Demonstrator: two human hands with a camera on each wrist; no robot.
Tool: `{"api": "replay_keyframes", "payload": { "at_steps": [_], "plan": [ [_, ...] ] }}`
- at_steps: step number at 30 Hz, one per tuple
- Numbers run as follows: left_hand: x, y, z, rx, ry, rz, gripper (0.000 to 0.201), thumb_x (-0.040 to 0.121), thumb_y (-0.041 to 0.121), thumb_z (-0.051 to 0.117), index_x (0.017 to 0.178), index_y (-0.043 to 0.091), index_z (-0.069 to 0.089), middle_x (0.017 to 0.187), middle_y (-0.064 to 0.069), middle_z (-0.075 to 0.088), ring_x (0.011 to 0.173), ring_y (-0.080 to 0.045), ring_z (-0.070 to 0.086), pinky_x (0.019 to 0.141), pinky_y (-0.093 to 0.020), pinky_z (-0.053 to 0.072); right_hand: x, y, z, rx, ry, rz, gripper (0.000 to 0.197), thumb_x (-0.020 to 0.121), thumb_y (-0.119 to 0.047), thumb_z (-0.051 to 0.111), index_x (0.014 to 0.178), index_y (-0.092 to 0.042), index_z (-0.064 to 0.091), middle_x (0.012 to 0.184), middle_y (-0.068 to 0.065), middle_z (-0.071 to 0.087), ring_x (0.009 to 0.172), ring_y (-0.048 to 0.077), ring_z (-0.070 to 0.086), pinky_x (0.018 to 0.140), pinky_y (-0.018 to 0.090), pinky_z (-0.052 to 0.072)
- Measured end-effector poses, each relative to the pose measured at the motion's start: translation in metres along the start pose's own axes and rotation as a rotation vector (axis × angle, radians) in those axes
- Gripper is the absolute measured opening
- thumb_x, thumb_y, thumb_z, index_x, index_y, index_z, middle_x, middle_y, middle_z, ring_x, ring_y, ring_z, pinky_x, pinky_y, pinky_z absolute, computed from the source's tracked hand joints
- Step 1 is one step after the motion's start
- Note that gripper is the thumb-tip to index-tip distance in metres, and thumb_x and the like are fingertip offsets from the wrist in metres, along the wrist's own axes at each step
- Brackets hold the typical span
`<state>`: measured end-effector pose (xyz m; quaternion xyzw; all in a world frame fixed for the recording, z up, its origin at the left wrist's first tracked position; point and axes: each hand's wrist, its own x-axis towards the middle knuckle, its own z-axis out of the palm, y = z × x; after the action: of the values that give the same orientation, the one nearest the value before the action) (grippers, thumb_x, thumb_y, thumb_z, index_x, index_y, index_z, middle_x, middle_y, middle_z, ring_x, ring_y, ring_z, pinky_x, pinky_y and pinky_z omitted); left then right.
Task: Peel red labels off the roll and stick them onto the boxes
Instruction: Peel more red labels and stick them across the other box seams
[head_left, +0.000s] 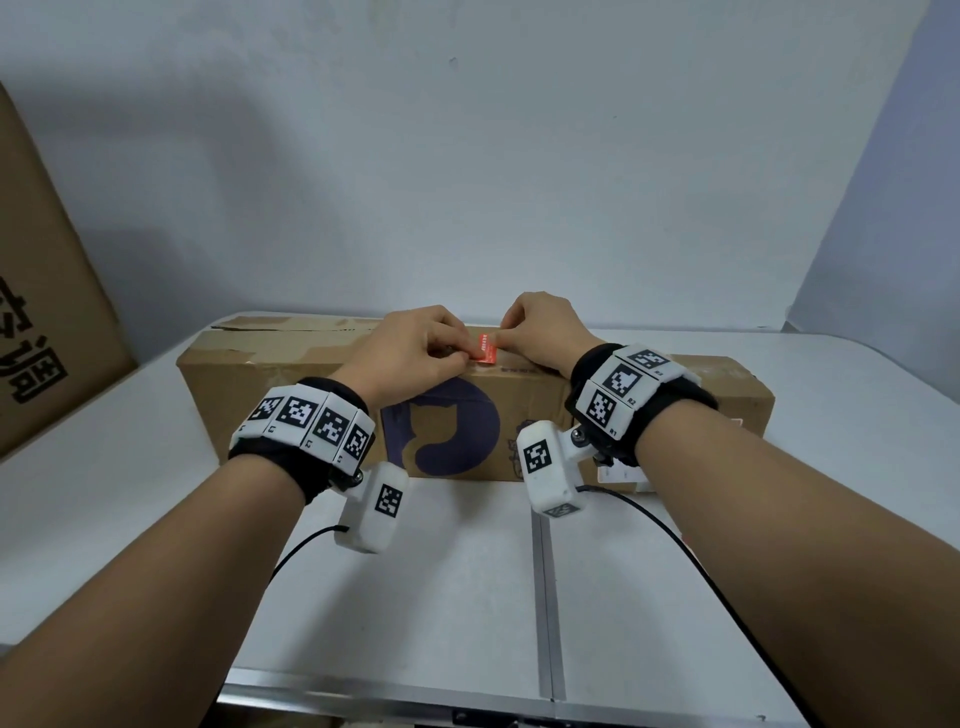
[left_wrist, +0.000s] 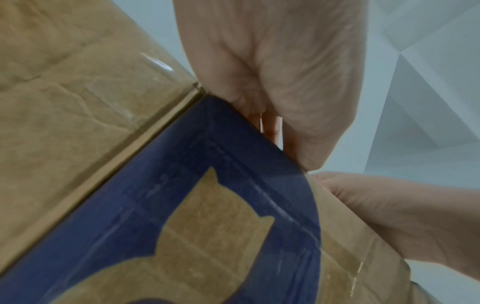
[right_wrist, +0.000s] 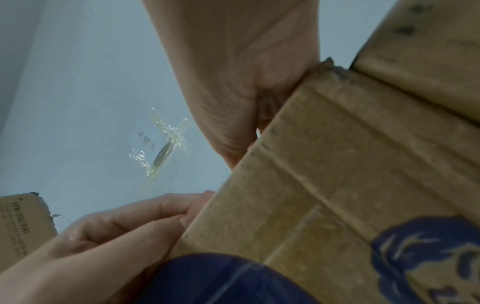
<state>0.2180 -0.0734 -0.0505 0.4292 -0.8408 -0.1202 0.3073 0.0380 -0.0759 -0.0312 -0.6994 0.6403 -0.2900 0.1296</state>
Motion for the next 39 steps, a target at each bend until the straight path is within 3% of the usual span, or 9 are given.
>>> {"api": "replay_keyframes", "payload": {
  "at_steps": [4, 12, 16, 20, 26, 30, 33, 35, 39],
  "plan": [
    [-0.001, 0.001, 0.001, 0.003, 0.003, -0.002, 0.018, 0.084, 0.021, 0.064, 0.094, 0.029, 0.077, 0.103, 0.013, 0.066, 0.090, -0.009, 0.061, 0.082, -0.026, 0.048, 0.007, 0.004, 0.003, 0.021, 0.011, 0.033, 0.026, 0.086, -0.028, 0.067, 0.100, -0.006, 0.068, 0.111, 0.008, 0.069, 0.107, 0.023, 0.061, 0.089, 0.034, 0.051],
    [0.003, 0.010, -0.006, 0.150, -0.113, 0.036, 0.026, 0.088, 0.020, 0.057, 0.110, 0.024, 0.069, 0.107, 0.009, 0.061, 0.093, -0.009, 0.056, 0.076, -0.018, 0.039, 0.007, 0.008, 0.012, -0.033, 0.062, 0.013, 0.021, 0.089, -0.012, 0.051, 0.101, -0.004, 0.066, 0.108, 0.014, 0.067, 0.105, 0.032, 0.059, 0.093, 0.042, 0.048],
    [0.006, 0.021, -0.004, 0.223, -0.202, -0.025, 0.037, 0.092, 0.019, 0.048, 0.126, 0.024, 0.062, 0.123, 0.004, 0.055, 0.105, -0.012, 0.052, 0.088, -0.023, 0.036, 0.008, 0.009, 0.013, -0.030, 0.061, 0.014, 0.020, 0.089, -0.016, 0.052, 0.100, -0.007, 0.066, 0.108, 0.012, 0.067, 0.107, 0.031, 0.058, 0.093, 0.041, 0.048],
    [0.009, 0.028, -0.003, 0.264, -0.258, -0.101, 0.042, 0.096, 0.021, 0.040, 0.136, 0.026, 0.052, 0.129, 0.002, 0.045, 0.120, -0.013, 0.041, 0.087, -0.018, 0.025, 0.007, 0.009, 0.012, -0.017, 0.061, 0.013, 0.019, 0.090, -0.016, 0.053, 0.098, -0.006, 0.067, 0.107, 0.012, 0.068, 0.107, 0.031, 0.059, 0.092, 0.041, 0.049],
    [0.013, 0.022, -0.002, 0.375, -0.287, -0.150, 0.046, 0.095, 0.036, 0.031, 0.138, 0.032, 0.047, 0.128, 0.000, 0.041, 0.121, -0.019, 0.037, 0.108, -0.041, 0.032, 0.005, 0.008, 0.010, -0.023, 0.043, 0.008, 0.020, 0.091, -0.016, 0.051, 0.100, -0.005, 0.065, 0.109, 0.012, 0.066, 0.108, 0.031, 0.057, 0.094, 0.042, 0.048],
    [0.005, 0.013, -0.006, 0.315, -0.253, -0.125, 0.043, 0.096, 0.038, 0.037, 0.137, 0.029, 0.051, 0.132, 0.006, 0.043, 0.126, -0.013, 0.036, 0.108, -0.036, 0.033, 0.003, 0.006, 0.003, -0.069, -0.005, -0.012, 0.024, 0.093, -0.013, 0.048, 0.105, -0.003, 0.065, 0.113, 0.013, 0.067, 0.110, 0.029, 0.058, 0.098, 0.037, 0.044],
    [-0.003, 0.008, -0.010, 0.303, -0.254, -0.094, 0.045, 0.097, 0.044, 0.035, 0.137, 0.030, 0.049, 0.138, 0.012, 0.044, 0.131, -0.011, 0.038, 0.110, -0.036, 0.033, 0.001, 0.006, -0.003, -0.083, -0.052, -0.020, 0.025, 0.094, -0.020, 0.053, 0.107, -0.003, 0.066, 0.115, 0.011, 0.067, 0.111, 0.027, 0.059, 0.095, 0.033, 0.046],
    [-0.008, 0.009, -0.010, 0.330, -0.288, -0.103, 0.053, 0.094, 0.054, 0.028, 0.141, 0.033, 0.043, 0.144, 0.015, 0.039, 0.135, -0.010, 0.034, 0.111, -0.036, 0.032, 0.002, 0.005, -0.004, -0.134, -0.072, -0.024, 0.029, 0.091, -0.029, 0.058, 0.107, -0.006, 0.067, 0.115, 0.009, 0.067, 0.112, 0.027, 0.058, 0.096, 0.038, 0.047],
    [-0.015, 0.014, -0.009, 0.381, -0.308, -0.094, 0.065, 0.091, 0.063, 0.034, 0.147, 0.029, 0.034, 0.151, 0.015, 0.029, 0.139, -0.012, 0.027, 0.112, -0.033, 0.026, 0.000, 0.004, 0.000, -0.218, -0.069, 0.019, 0.042, 0.086, -0.049, 0.059, 0.116, -0.020, 0.061, 0.125, 0.002, 0.059, 0.122, 0.025, 0.049, 0.103, 0.043, 0.035]
  ]
}}
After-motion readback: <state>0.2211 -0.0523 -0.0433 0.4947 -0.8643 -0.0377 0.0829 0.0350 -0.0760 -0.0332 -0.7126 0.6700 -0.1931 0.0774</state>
